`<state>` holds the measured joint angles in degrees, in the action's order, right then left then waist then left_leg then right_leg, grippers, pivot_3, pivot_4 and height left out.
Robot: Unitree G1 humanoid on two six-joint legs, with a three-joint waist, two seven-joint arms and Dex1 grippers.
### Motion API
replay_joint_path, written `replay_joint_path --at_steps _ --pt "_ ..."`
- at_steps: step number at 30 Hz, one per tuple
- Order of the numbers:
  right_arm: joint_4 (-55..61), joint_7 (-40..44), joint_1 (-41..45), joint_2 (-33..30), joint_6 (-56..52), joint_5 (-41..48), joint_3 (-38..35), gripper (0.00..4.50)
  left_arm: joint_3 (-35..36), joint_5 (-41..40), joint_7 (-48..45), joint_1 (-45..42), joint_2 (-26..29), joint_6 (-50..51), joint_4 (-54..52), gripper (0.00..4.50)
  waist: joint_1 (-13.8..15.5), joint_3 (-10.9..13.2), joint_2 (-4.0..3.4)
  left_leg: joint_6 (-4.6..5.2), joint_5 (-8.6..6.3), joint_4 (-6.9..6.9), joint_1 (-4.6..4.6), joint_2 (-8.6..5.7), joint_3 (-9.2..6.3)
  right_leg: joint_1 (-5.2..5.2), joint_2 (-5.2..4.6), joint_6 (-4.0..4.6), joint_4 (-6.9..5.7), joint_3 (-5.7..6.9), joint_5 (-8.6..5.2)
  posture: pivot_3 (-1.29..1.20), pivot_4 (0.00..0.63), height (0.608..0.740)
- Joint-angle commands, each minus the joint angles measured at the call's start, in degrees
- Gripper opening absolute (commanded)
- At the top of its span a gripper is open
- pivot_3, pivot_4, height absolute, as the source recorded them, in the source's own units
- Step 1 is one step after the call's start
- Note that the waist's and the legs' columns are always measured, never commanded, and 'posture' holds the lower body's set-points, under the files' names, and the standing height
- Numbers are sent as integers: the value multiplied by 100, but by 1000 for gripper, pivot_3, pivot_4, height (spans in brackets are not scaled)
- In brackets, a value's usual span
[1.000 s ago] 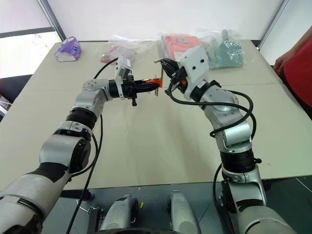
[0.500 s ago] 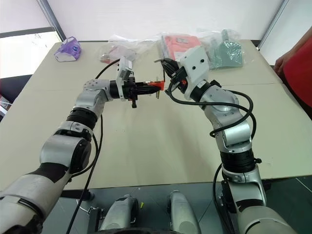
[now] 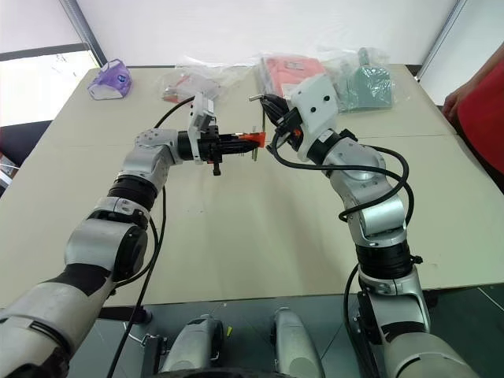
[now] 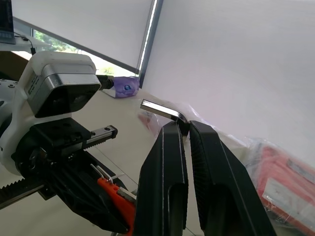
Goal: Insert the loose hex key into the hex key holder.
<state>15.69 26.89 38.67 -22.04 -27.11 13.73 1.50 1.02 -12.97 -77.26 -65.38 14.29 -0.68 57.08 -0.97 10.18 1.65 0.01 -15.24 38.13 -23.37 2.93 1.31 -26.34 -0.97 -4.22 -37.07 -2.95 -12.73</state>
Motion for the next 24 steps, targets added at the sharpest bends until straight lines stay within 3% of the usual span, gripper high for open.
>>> replay_joint_path --at_steps 1,24 --pt "252 -31 140 5 117 5 -75 264 59 -19 41 -83 -11 -105 -101 0 0 0 0 0 0 0 0 0 0 0 0 0 0 0 0 0 150 740" --pt "129 -6 -42 -14 211 -60 -64 264 269 -314 20 -231 -65 236 -274 0 -2 0 0 0 0 0 0 0 0 0 0 0 0 0 0 0 150 740"
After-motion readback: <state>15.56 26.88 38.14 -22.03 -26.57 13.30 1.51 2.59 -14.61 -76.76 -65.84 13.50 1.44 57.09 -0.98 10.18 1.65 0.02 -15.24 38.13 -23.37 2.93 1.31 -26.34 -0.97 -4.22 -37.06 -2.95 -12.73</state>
